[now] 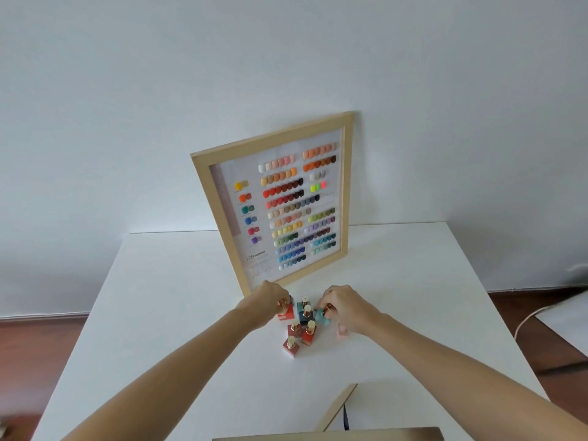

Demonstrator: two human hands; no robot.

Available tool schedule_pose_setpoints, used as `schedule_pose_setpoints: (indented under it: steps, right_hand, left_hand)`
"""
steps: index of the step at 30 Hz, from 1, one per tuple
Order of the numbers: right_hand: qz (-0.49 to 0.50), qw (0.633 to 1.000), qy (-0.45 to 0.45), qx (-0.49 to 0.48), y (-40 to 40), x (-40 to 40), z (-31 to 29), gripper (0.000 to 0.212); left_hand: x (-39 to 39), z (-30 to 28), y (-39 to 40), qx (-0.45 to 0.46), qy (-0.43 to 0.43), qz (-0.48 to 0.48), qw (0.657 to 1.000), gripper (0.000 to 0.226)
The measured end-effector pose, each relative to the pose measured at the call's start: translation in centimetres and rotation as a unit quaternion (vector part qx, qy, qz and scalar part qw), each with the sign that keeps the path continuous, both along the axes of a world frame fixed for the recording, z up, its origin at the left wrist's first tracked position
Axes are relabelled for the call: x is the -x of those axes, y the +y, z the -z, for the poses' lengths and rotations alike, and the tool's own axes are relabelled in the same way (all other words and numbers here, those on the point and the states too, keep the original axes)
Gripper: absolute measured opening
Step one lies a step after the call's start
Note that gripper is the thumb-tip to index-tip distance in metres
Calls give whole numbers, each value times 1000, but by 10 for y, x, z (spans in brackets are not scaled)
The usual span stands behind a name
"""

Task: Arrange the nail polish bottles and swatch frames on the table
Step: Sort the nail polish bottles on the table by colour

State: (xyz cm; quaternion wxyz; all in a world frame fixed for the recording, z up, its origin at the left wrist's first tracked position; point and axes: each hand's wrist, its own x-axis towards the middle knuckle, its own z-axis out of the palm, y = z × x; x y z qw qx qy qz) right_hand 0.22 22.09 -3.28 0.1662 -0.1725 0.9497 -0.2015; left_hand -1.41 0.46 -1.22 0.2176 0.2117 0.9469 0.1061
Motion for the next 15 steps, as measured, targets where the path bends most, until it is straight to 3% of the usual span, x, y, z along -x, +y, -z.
schedule_pose_setpoints:
  steps: [7, 15]
  right_hand:
    - [72, 994, 55, 58, 36, -1, -40, 17]
    - [177, 978, 72, 88, 118, -30, -70, 15]
  left_hand:
    - [11, -41, 1, 24, 53, -12, 998, 24]
    - [21, -101, 60, -28, 86, 36, 995, 25]
